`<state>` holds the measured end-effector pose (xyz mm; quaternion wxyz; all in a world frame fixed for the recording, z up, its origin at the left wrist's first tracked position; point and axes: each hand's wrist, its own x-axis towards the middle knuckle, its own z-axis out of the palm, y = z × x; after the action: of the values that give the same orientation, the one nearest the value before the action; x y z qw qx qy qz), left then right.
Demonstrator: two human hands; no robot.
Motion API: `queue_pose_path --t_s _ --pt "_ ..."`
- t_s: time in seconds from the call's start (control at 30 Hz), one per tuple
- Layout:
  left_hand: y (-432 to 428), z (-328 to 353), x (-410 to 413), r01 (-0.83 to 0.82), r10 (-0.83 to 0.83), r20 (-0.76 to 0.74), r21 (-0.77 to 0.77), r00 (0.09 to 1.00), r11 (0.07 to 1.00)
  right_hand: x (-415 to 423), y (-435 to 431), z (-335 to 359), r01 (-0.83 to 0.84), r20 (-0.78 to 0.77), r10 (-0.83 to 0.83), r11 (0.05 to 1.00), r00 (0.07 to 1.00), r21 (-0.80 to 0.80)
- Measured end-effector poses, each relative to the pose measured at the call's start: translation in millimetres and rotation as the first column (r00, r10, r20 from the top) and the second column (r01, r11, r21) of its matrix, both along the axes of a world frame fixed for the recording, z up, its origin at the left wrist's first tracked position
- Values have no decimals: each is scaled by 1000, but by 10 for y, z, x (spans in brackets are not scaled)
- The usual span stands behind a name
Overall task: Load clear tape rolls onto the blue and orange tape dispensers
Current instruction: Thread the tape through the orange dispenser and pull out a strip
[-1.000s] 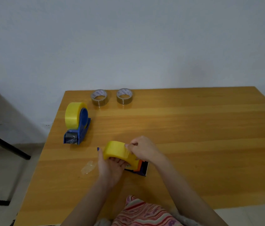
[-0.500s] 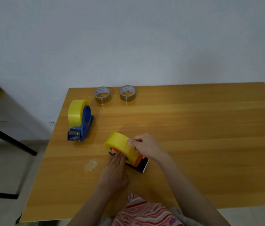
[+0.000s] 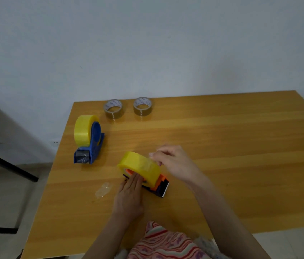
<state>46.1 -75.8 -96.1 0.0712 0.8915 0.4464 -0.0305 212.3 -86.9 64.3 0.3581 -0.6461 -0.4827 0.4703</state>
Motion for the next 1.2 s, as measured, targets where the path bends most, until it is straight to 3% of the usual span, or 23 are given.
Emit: queue_pose_path --t_s 0.17,0.37,1.1,1.2 --pt "-9 -20 -11 1 -1 9 1 1000 1000 115 -106 136 12 -25 -10 998 1000 69" --pt "-35 -42 -2 -16 15 44 26 999 1000 550 -518 -215 -25 -72 22 999 997 -41" --pt "-74 -14 29 -95 90 86 56 992 994 943 -696 -136 89 -329 -1 963 944 254" --pt "-44 -32 27 -92 88 53 64 995 994 917 -669 -139 139 -398 -38 964 917 228"
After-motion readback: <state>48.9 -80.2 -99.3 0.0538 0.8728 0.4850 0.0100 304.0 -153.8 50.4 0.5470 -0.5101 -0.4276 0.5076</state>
